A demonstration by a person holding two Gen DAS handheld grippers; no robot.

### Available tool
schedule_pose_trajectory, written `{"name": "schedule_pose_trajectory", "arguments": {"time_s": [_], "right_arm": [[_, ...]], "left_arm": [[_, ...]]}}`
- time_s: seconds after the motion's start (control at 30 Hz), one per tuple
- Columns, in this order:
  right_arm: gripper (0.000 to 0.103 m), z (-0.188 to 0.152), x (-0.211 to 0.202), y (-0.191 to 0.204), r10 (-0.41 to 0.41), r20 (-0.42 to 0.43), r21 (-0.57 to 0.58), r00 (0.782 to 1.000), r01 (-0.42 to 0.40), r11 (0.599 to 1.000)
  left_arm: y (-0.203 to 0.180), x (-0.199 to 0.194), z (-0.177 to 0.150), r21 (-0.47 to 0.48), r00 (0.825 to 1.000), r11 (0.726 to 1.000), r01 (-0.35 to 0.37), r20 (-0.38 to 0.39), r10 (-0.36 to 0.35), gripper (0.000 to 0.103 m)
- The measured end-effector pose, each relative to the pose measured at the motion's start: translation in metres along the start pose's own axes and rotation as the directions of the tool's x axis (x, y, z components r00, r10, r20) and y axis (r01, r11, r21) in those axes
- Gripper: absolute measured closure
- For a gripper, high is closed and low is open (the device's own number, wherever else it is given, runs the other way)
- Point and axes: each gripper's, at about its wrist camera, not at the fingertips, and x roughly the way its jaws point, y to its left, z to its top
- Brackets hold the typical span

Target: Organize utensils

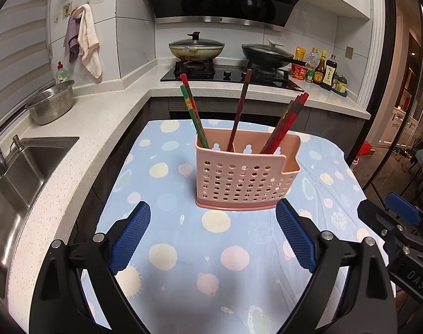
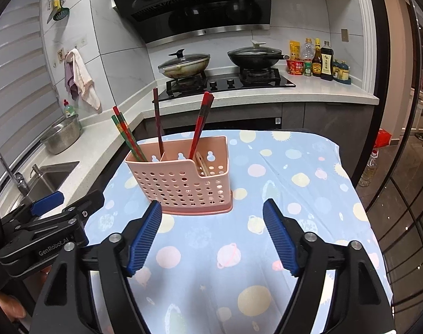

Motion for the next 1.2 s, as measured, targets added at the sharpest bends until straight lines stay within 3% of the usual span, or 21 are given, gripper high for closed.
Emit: {"name": "schedule_pose_trajectory", "arguments": {"time_s": [0.03,0.17,0.5,0.57,1.2], "right_arm": [[0.016,-0.002,0.0,-0.001,0.003,-0.006,0.003,1.0,-0.003,1.0],[0.016,-0.008,-0.002,-0.003,-0.024,-0.016,-0.002,1.0,0.024,1.0],[0.015,-0.023,-0.006,-0.005,-0.06,-0.028,-0.031,0.998,0.059,0.998],[0.007,-0.026,-0.006,-0.006,-0.044,-0.041,-0.024,0.998,0.043,0.999],[0.007,-0.05,-0.017,-0.009,-0.076,-0.052,-0.05,0.996,0.073,0.996]], "left_arm": [[0.0,-0.001,-0.002,0.0,1.0,1.0,-0.001,-0.003,0.001,0.014],[0.0,-0.004,-0.011,-0.01,1.0,1.0,-0.012,-0.009,0.011,0.008],[-0.001,-0.004,-0.032,0.002,0.998,0.999,-0.046,-0.045,0.046,0.007],[-0.001,-0.005,-0.035,-0.002,0.998,0.999,-0.05,-0.049,0.05,0.007],[-0.001,-0.017,-0.054,-0.026,0.996,0.997,-0.072,-0.063,0.071,0.007]]}}
